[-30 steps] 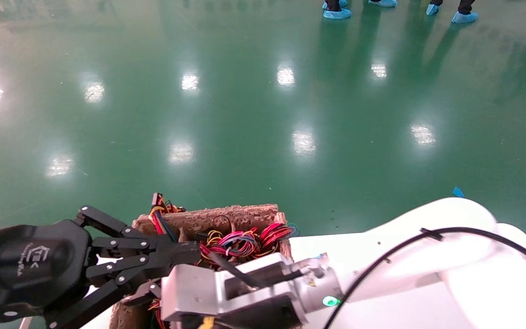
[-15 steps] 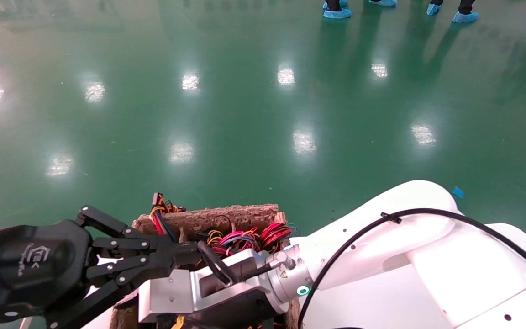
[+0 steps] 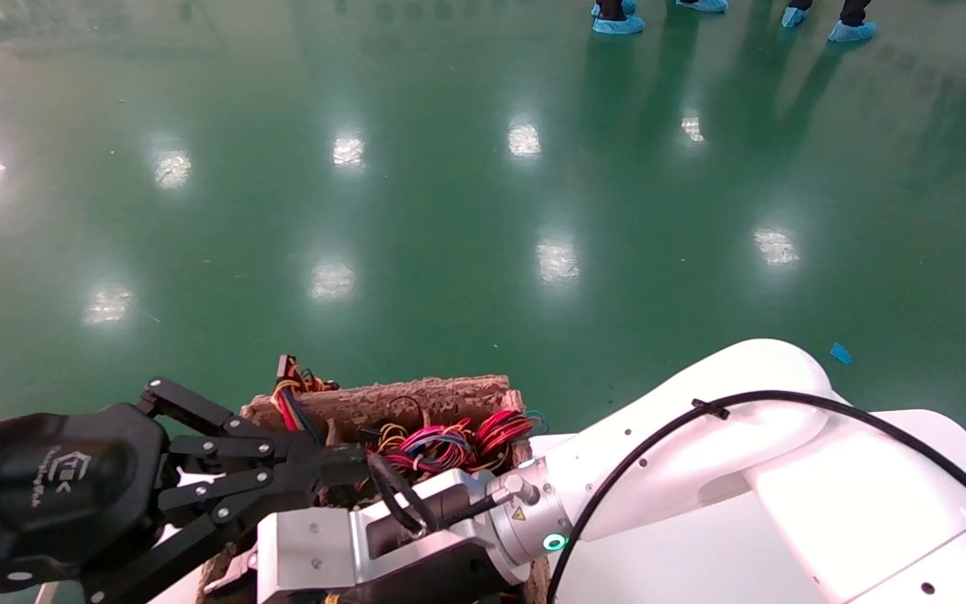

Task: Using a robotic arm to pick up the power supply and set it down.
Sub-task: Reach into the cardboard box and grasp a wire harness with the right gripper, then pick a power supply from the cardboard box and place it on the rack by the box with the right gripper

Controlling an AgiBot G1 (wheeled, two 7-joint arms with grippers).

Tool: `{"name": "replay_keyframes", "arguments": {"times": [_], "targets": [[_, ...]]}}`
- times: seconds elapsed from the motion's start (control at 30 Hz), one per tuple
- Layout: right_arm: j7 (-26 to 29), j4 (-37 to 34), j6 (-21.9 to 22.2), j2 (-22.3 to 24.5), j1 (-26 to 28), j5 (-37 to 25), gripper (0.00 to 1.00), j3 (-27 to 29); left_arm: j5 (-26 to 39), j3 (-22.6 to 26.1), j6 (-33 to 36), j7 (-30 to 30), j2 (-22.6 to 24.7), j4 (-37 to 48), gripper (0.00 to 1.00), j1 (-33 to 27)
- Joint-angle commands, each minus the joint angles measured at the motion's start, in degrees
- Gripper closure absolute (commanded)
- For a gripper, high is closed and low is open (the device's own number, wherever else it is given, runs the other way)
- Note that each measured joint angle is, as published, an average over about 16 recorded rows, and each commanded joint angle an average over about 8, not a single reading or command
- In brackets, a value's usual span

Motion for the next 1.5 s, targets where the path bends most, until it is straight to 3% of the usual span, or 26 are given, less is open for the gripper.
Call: {"name": "replay_keyframes", "arguments": {"times": [0.03,0.8,1.5], "targets": [[-0.1,0.0,0.1,0.1,0.1,0.2,1.0,-0.3,0.0,0.0,0.0,0.0,0.0,0.0,1.0,0.0],[-0.7,0.8,1.5,1.8,-0.9,3.6,1.0,-0.1,0.0,0.0,0.0,0.0,0.0,0.0,1.0,0.0],[-2.2,2.5,1.5,9.1,-3.5,14.7,1.0,8.0,0.0,0.0,0.0,0.0,0.0,0.0,1.0,0.0]]}}
